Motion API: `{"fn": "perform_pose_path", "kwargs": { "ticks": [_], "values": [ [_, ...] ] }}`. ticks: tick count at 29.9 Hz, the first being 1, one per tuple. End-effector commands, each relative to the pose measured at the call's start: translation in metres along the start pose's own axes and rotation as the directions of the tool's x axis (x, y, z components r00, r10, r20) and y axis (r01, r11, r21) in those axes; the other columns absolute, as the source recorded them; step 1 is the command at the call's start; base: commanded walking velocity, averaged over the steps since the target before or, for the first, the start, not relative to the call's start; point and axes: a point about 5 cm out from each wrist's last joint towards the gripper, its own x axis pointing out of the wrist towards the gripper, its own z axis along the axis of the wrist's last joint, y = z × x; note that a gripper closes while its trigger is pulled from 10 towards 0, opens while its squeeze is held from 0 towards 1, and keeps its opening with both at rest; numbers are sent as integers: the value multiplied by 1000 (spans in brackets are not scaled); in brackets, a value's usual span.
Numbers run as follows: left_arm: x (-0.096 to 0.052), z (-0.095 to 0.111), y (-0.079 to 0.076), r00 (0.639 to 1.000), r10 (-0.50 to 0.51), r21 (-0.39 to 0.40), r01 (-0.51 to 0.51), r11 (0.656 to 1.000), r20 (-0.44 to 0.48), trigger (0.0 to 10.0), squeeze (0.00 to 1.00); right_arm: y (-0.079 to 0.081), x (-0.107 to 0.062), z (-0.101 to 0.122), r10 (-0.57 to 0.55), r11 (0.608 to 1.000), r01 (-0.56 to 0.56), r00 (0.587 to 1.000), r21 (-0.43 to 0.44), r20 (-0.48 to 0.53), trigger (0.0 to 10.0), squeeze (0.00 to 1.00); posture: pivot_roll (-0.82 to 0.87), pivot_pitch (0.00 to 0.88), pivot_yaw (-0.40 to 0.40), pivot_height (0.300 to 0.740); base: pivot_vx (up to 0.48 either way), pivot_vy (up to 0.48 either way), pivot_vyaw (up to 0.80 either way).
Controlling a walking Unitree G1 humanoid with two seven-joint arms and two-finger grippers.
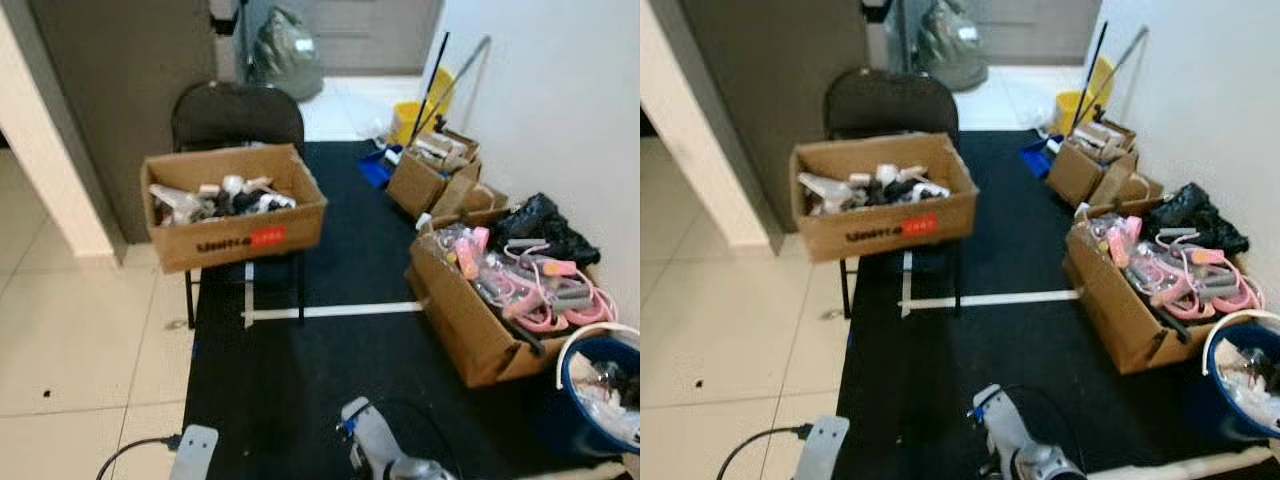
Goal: Picking trash to rubbish bin
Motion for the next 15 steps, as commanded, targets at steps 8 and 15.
{"fn": "perform_pose_path", "kwargs": {
  "ticks": [8,15],
  "values": [
    [-2,-14,-3,998,-16,7,17,1000,-55,10000,0,0,0,0,11,1000,-10,1000,-12,5,10000,0,52,22,-6,740,463,0,0],
    [-3,-16,-1,998,-14,9,14,1000,-58,10000,0,3,0,1,39,999,-39,999,-35,5,10000,0,59,20,-4,740,474,0,457]
  ]
}}
